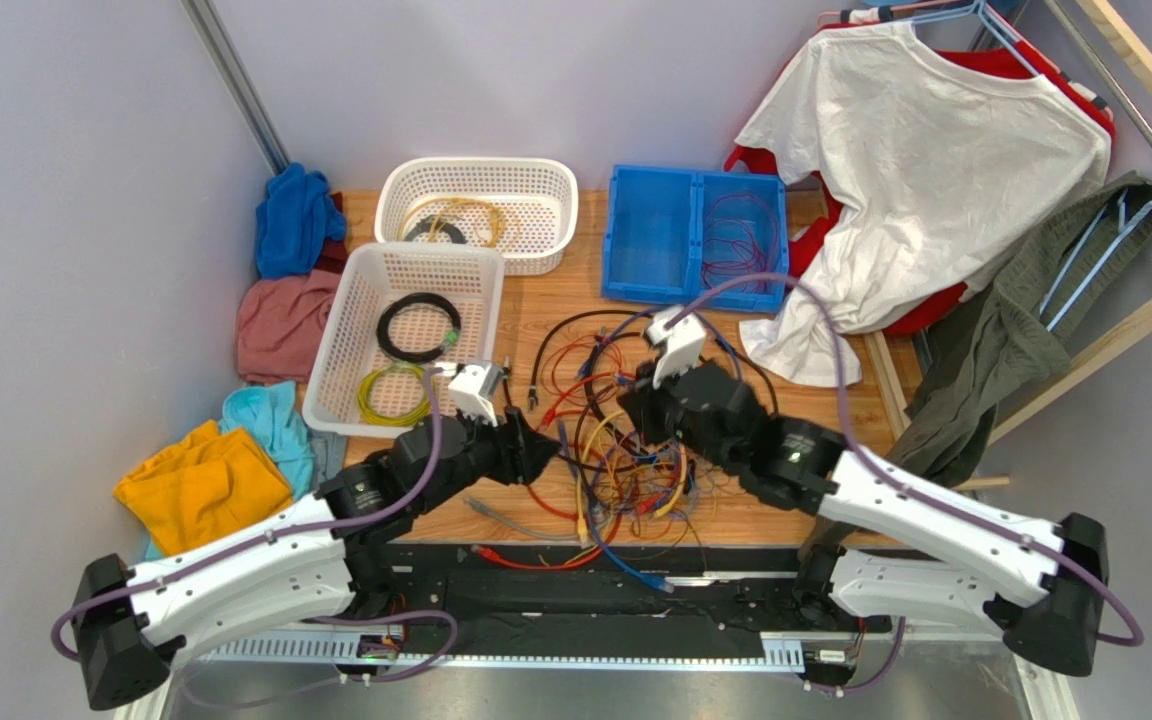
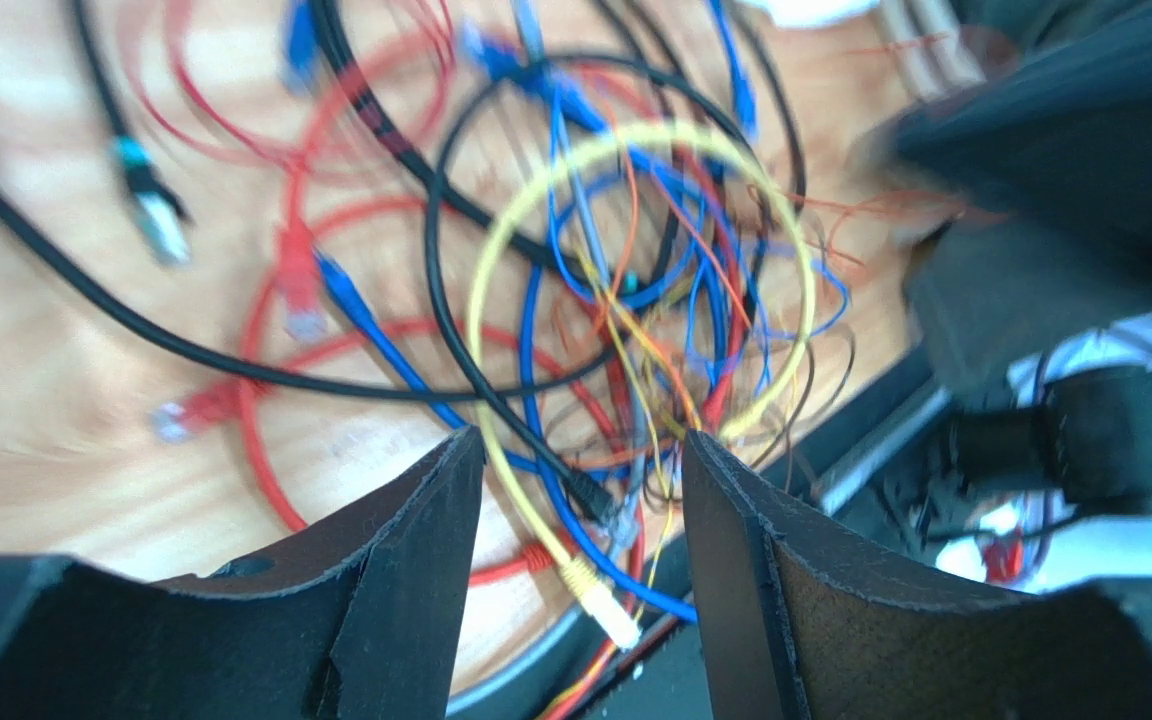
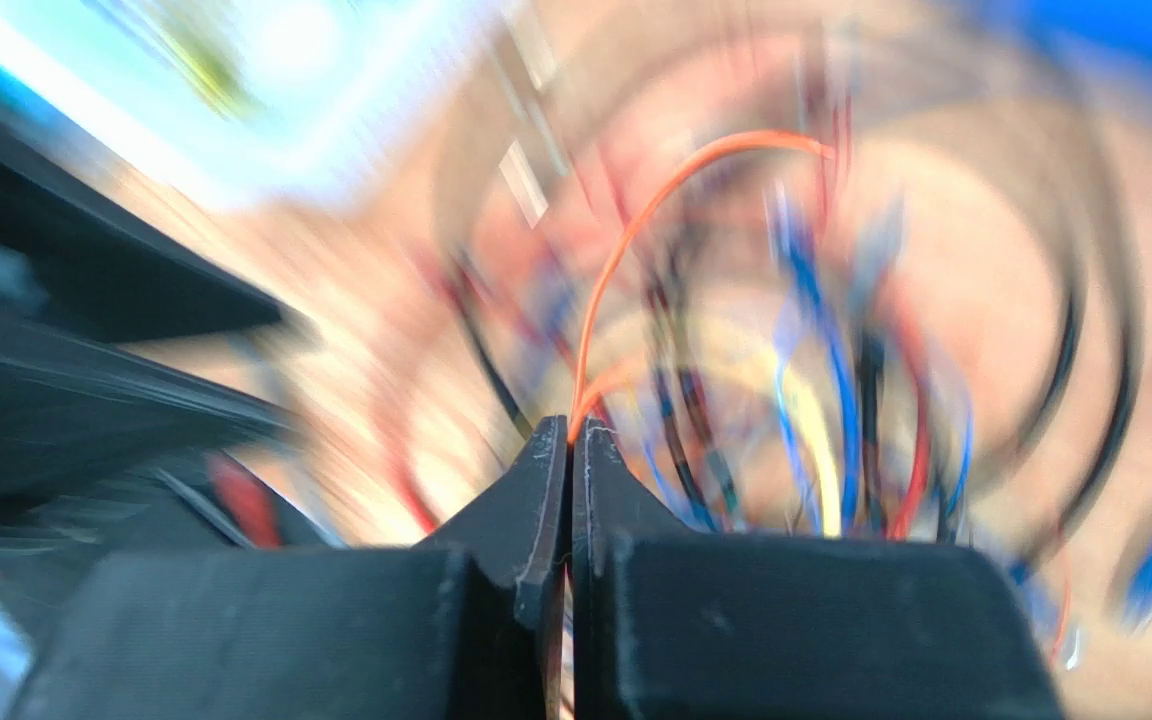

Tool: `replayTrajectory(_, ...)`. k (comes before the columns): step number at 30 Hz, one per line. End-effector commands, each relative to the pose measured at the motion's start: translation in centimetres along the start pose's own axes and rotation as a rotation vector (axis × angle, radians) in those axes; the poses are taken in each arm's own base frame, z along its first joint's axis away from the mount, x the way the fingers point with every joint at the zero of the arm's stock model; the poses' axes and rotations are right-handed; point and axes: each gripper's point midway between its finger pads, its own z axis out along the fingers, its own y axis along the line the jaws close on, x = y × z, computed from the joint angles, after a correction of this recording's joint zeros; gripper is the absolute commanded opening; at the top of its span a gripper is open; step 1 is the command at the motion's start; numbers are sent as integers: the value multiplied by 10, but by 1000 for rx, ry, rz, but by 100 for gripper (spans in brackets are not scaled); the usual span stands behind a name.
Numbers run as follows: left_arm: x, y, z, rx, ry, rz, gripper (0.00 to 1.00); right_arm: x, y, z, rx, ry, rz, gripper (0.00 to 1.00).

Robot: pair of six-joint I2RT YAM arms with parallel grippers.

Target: Untangle the cables

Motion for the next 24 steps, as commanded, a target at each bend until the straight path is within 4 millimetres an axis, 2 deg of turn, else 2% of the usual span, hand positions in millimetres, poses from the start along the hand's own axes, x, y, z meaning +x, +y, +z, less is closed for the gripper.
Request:
replayTrajectory(1,-49,-2,-20,-47,-162,29,60,-158,41,-66,-153,-393,-18,0)
replayTrajectory(4,-64,-5,-27,-45,-208,40,61,-190,50,-81,-171,-436,-36,0)
replayTrajectory(5,-66,-8,-27,-36,-213,45,61,-194,50,-82,-168,-443,-36,0)
replayTrajectory(10,-58,-29,-15,53,-150,65,61,-184,49,-73,-160,-430,-13,0)
replayTrajectory(13,-60,-46,-11,131,-143,72,61,-177,50,-72,-179,-425,10,0)
replayTrajectory(15,-69,-61,-13,201,-179,77,62,-176,53,-74,-204,-426,24,0)
replayTrajectory(17,-82,-76,-15,272,-235,93,64,-181,57,-84,-234,-441,36,0)
replayTrajectory(19,-84,-83,-12,309,-254,111,65,-189,63,-97,-280,-463,51,0)
replayTrajectory(20,-93,-91,-14,341,-298,109,65,-194,65,-104,-301,-475,53,0)
replayTrajectory(21,-94,-94,-12,356,-308,110,65,-210,73,-121,-346,-510,56,0)
replayTrajectory(23,-102,-102,-9,386,-345,105,65,-220,78,-134,-379,-510,44,0)
replayTrajectory(24,-106,-106,-9,403,-358,104,65,-238,87,-154,-432,-541,39,0)
